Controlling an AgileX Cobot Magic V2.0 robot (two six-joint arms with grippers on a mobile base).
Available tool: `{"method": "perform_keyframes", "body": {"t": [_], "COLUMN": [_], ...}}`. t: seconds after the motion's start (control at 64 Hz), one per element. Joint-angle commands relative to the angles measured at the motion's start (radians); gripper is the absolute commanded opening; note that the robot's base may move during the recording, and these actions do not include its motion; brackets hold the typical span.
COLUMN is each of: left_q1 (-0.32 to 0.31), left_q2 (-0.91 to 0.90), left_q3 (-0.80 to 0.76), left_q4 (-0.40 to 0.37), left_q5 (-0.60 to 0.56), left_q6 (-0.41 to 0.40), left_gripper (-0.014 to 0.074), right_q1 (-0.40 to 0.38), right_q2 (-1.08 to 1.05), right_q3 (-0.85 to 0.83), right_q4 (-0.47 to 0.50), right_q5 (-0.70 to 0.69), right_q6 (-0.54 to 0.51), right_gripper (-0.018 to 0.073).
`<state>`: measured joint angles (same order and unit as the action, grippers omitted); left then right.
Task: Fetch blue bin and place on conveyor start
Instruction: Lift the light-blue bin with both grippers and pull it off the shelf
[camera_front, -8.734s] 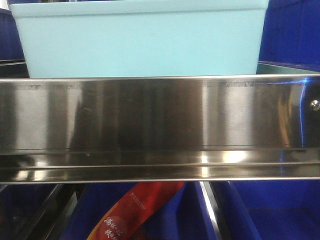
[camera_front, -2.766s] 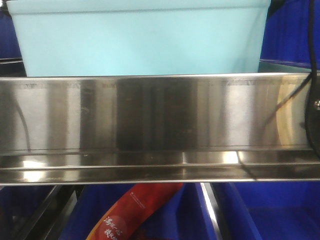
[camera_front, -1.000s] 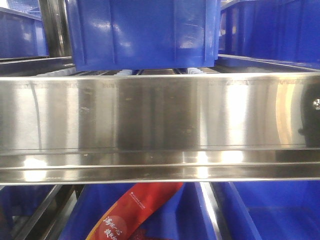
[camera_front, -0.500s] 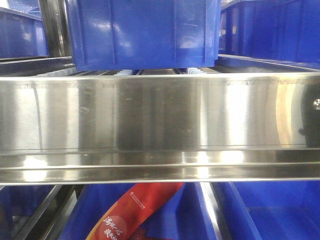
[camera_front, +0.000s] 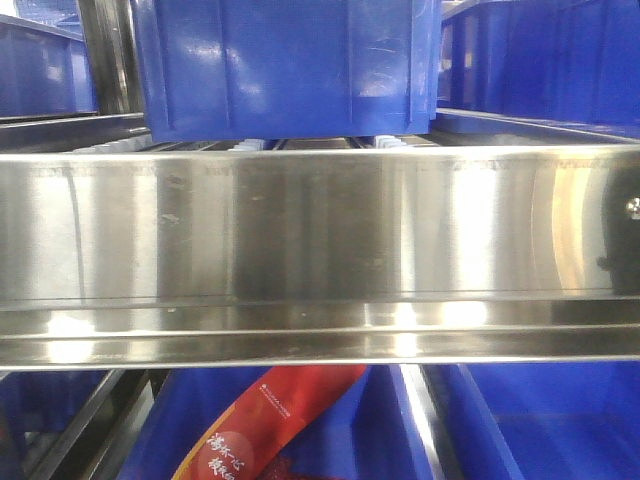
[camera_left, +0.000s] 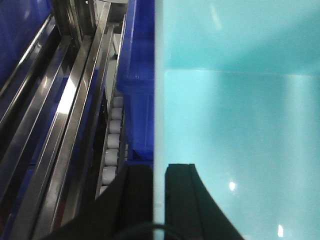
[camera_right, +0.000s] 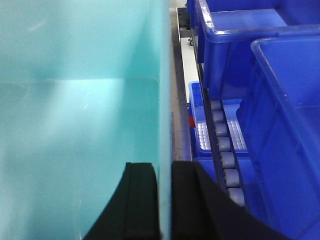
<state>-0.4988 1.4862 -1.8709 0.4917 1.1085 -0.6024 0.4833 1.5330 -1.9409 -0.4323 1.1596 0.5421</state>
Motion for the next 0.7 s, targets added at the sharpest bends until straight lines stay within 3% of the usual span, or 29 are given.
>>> {"method": "perform_keyframes", "body": {"t": [0.0,0.688], "left_q1": [-0.007,-0.007], "left_q2": [-0.014,-0.014], "left_q3": [-0.015,-0.015], "left_q4": [0.027,0.038], "left_q5": [-0.053,-0.054], "left_q6": [0.004,0.004], "left_gripper": [-0.0111,-0.0111], "right_q1": [0.006,0.006], "right_q2": [-0.006,-0.006], "right_q3": [-0.01,-0.01], "right_q4": [-0.029,-0.029], "right_q5": [-0.038,-0.038], "right_q6": [-0.011,-0.011], "right_gripper": [-0.0161,-0.0161]}}
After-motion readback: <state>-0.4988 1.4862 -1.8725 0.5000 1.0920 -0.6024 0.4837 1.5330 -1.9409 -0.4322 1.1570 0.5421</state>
